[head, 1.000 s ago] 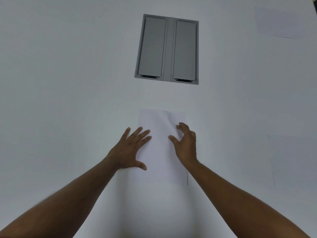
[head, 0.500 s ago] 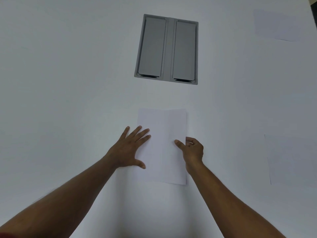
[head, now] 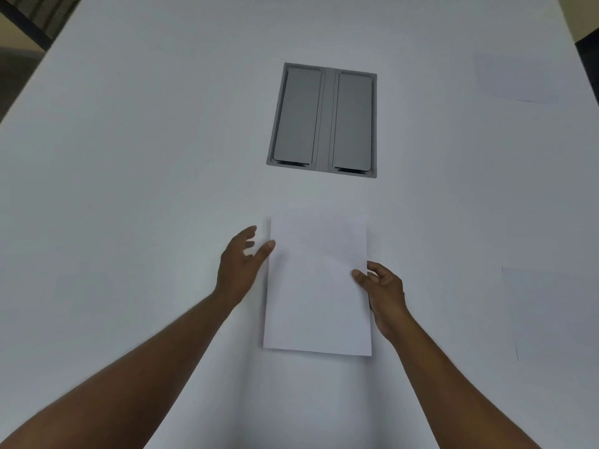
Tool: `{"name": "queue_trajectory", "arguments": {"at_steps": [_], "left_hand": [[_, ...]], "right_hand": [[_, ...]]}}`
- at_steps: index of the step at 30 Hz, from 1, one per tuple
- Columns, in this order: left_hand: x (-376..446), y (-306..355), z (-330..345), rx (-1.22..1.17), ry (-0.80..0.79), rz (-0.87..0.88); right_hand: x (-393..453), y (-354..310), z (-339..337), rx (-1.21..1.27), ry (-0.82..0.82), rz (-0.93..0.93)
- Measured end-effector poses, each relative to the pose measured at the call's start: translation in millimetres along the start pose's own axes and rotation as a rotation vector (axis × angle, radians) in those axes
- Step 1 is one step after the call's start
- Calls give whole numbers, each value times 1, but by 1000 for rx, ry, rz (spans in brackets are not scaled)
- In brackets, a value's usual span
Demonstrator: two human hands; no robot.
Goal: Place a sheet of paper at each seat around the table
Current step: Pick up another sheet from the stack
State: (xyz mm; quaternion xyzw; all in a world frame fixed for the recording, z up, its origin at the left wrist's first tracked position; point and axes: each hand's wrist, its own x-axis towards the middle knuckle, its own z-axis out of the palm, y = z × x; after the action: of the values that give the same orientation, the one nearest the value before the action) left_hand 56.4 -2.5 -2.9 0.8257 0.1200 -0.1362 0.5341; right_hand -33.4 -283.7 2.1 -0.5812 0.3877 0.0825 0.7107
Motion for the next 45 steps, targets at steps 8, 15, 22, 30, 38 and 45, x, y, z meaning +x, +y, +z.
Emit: {"name": "queue_trajectory", "arguments": {"at_steps": [8,15,22,30,38,45], "left_hand": [[-31,38,-26,-451,-357,-250],[-60,55,-63,-545,-41,-216],[-97,41,-144,-621,196,-183],[-157,-2,-251,-766,363,-171],[-214,-58,-389,-888,489,-130],[-268,-104,-535,-908,565,-34]], "right_hand": [[-43,-12,4,51,-154,-47],[-87,-12,34,-72,-348,-106],[-125,3,92,-315,-523,-145],[-195,16,175,-425,-568,-220],[-284,43,294,-506,-646,-324],[-367,87,418,-524,-716,-395]]}}
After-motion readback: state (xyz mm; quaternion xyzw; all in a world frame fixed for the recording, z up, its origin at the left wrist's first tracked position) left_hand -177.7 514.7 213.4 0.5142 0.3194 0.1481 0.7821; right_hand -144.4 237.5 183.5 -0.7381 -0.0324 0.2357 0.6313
